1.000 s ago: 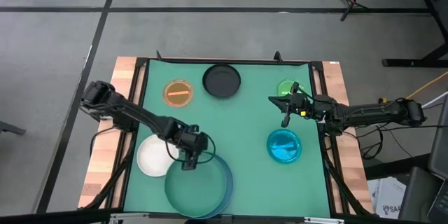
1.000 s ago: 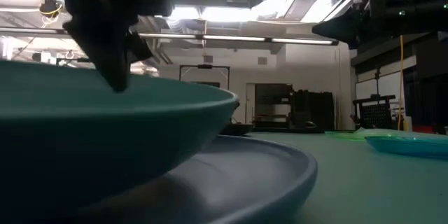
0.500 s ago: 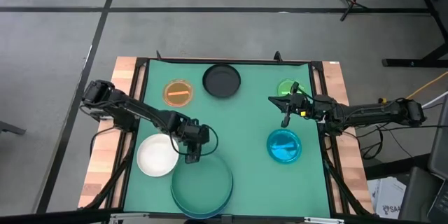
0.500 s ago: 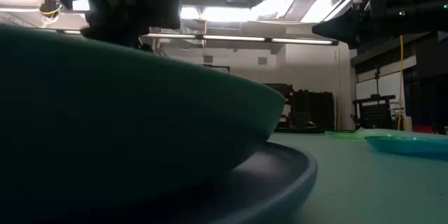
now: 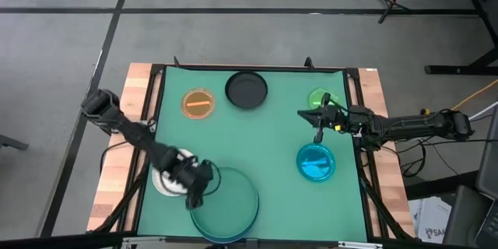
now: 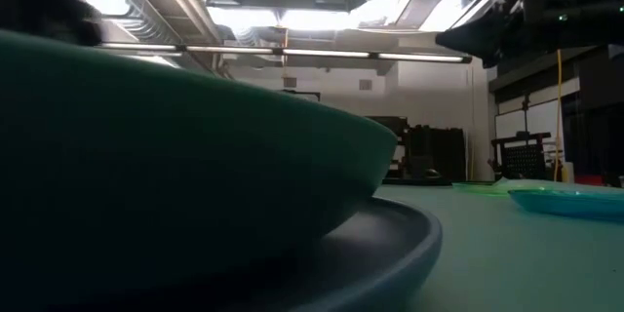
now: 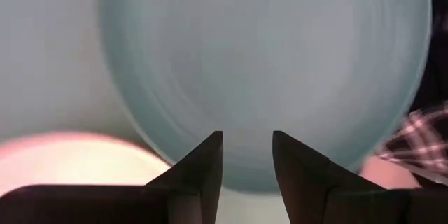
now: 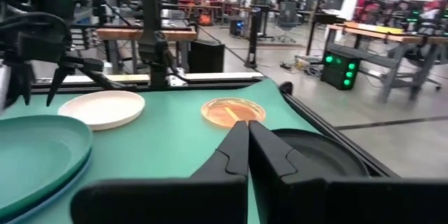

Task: Stack plastic plates
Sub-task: Move the stacked plates to the center of the table

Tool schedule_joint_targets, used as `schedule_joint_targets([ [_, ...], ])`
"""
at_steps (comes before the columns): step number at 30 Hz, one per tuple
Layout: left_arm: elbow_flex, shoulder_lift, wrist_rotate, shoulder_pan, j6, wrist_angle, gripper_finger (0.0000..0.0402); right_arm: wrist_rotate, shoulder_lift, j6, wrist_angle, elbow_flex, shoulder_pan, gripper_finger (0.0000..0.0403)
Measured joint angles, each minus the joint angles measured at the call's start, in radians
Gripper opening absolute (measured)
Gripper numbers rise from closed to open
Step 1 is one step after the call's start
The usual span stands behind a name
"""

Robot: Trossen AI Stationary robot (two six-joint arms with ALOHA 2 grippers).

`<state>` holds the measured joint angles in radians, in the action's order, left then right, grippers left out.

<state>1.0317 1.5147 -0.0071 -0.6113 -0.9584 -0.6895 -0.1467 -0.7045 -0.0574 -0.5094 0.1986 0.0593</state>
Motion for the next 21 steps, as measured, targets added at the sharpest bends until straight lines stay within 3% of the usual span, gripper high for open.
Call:
schedule_joint_targets([
  [8, 0.001, 0.004, -0.152, -0.159, -0.223, 0.109, 0.0118, 0.078, 0.0, 0.008, -0.02, 0.0, 0.0, 0.0001],
  [15, 0.001, 0.025, -0.27, -0.252, -0.296, 0.311, 0.0113, 0.241, 0.0, 0.142, -0.02, 0.0, -0.01, 0.0001],
  [18, 0.001, 0.06, -0.289, -0.288, -0.302, 0.386, 0.0111, 0.243, 0.0, 0.167, -0.018, 0.0, -0.077, 0.0001],
  [21, 0.002, 0.099, -0.288, -0.311, -0.342, 0.403, 0.011, 0.166, 0.0, 0.16, -0.021, 0.0, -0.181, 0.0001],
])
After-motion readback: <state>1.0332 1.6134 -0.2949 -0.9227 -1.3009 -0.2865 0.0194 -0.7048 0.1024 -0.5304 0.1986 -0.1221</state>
